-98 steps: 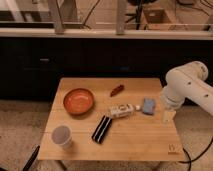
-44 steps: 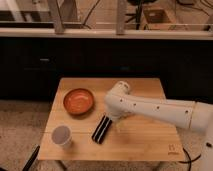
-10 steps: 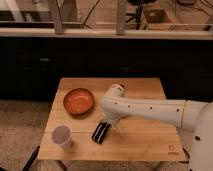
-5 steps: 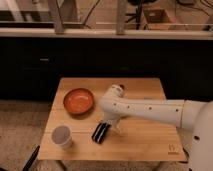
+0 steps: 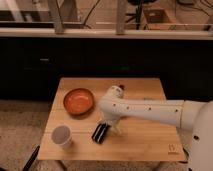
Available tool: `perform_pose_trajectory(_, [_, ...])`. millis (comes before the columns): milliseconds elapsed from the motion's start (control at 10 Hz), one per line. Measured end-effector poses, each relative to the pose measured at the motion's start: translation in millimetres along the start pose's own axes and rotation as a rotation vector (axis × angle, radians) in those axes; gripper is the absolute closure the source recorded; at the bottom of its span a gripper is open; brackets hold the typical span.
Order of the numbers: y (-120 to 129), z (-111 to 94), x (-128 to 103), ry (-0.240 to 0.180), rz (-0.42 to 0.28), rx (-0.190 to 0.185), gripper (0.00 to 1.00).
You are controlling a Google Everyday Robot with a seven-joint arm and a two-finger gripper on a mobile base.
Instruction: Place the eraser in the ceramic cup
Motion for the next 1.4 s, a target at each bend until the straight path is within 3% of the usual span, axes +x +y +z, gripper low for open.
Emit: perform_pose_trajectory(1400, [-3.7, 12.1, -6.1, -0.006, -0.034, -0.005, 0.2])
